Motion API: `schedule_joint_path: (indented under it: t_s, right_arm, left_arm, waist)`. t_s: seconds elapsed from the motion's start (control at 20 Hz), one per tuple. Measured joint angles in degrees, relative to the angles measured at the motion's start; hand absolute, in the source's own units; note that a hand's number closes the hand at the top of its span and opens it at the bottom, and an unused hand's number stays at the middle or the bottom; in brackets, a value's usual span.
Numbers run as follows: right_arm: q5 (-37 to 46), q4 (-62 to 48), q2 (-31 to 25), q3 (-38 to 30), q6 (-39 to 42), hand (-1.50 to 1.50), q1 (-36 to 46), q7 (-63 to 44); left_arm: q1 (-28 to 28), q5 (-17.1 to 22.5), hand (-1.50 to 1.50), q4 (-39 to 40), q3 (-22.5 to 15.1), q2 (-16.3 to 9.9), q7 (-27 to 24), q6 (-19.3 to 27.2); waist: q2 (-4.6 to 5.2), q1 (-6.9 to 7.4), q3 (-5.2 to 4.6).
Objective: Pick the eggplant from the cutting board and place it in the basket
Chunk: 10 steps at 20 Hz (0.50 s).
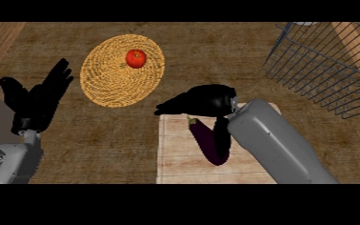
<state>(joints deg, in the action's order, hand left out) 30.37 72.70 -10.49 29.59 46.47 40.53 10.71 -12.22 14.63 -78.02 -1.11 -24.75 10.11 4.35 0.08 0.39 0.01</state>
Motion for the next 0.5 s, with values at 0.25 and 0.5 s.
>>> schedule_joint_path:
  t_s: [0.25, 0.5]
  right_arm:
    - [5.0, -4.4, 0.0, 0.1, -1.4, -1.50, 1.3, 4.3]
    - [8.0, -7.1, -0.1, -0.4, -3.5, -1.50, 1.0, 7.9]
  left_arm:
    - [-1.0, -1.5, 0.00, 1.8, 1.1, 1.4, -0.5, -0.6]
    - [0.3, -3.0, 0.00, -0.2, 1.3, 2.7, 0.8, -0.8]
  waist:
    - [0.02, -0.02, 0.00]
    - [-0.02, 0.01, 0.00]
